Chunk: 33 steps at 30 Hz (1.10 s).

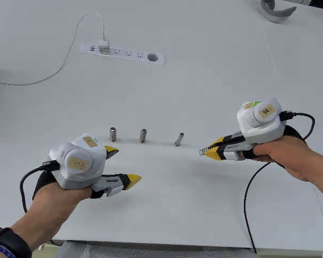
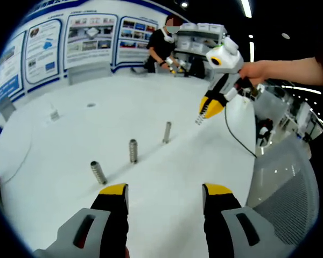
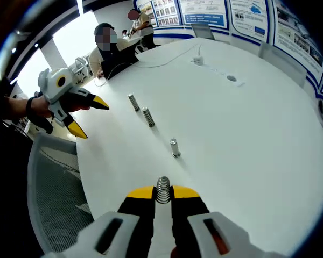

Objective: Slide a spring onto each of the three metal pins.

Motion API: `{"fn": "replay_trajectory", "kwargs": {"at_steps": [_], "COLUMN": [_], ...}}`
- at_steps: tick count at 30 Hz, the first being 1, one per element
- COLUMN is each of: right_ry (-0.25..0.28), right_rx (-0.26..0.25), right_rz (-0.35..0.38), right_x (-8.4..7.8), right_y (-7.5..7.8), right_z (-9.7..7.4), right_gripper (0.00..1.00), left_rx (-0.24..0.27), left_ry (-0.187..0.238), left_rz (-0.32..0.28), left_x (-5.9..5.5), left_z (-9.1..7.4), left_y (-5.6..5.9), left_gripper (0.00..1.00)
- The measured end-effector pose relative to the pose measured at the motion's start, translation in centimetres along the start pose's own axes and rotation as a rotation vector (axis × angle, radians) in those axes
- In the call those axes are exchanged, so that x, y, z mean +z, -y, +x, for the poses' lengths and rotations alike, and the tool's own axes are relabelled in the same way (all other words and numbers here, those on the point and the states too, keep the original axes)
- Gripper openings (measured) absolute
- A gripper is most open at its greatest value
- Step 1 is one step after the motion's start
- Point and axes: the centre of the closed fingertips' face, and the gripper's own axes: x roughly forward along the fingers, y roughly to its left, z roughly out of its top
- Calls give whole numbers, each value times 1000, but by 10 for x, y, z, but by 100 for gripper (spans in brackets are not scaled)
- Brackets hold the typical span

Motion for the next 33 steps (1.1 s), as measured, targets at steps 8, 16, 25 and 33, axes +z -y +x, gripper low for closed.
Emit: {"fn": "replay_trajectory", "kwargs": {"at_steps": [8,16,25,33], "right_ry": [-20,-34,-49,-65], "right_rx": [-2,-6,-6,-1], "right_rz": [-19,-42,-58,-75], "right_x": [9,21,30,38], "right_y": [6,13,10,11], "right_z": [6,10,15,20], "right_gripper": [12,12,12,12], "left_rx": [21,38,48,58], "left_ry": [11,16,8,18], "left_rz": [-8,-14,-40,-59], "left_x": [3,3,-5,-6], "left_z": [-3,-8,-13,-17], "left_y": [-6,-14,-19,-23], "left_gripper": [62,66,69,68]}}
